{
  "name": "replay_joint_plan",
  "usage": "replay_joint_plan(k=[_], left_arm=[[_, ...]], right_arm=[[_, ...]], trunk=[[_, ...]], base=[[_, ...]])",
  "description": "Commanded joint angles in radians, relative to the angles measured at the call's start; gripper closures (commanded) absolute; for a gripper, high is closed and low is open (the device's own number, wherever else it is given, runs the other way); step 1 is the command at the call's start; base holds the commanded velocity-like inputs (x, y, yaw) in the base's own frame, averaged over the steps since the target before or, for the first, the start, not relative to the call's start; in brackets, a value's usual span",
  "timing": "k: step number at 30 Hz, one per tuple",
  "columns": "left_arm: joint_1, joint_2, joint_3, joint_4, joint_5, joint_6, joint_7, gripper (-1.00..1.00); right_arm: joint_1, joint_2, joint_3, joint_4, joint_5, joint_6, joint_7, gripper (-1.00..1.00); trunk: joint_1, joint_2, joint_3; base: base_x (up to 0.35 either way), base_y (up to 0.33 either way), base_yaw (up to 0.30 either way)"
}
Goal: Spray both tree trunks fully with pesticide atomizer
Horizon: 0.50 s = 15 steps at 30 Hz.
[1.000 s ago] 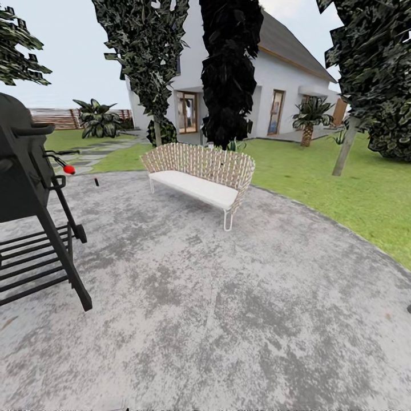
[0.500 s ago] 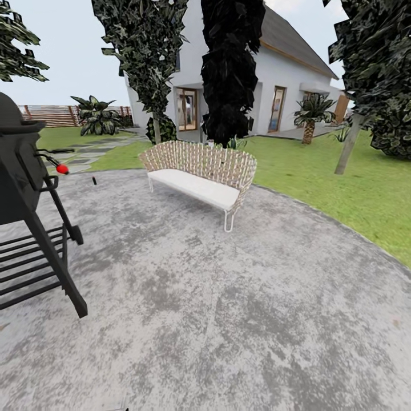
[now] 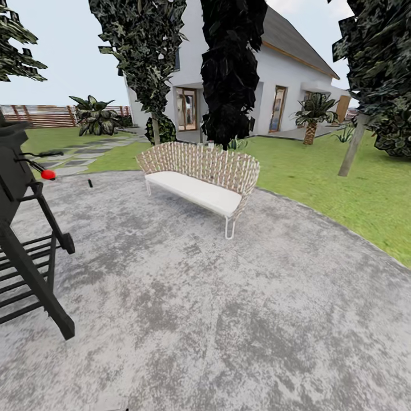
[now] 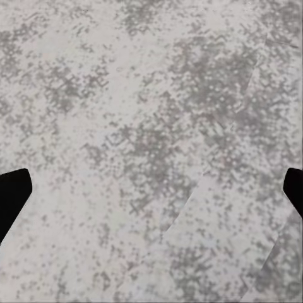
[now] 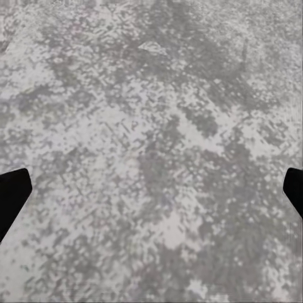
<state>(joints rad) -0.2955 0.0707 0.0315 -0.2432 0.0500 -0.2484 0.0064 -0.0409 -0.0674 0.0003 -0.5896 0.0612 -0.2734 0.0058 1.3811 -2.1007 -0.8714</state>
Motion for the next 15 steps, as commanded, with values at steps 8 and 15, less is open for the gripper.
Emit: replay_joint_plan(k=[8, 15], left_arm=[[-0.001, 0.0, 0.001, 0.002, 0.005, -0.003, 0.0, -1.0], [-0.001, 0.0, 0.001, 0.002, 0.005, -0.003, 0.0, -1.0]], right_arm=[[0.0, 0.0, 0.0, 0.001, 0.006, -0.003, 0.002, -1.0], [0.0, 0.0, -0.003, 0.001, 0.006, -0.002, 0.001, -1.0]], trunk=[[0.0, 0.0, -0.001], [0.0, 0.0, -0.001]], base=[[0.312, -0.155, 0.0], [0.289, -0.2, 0.0]])
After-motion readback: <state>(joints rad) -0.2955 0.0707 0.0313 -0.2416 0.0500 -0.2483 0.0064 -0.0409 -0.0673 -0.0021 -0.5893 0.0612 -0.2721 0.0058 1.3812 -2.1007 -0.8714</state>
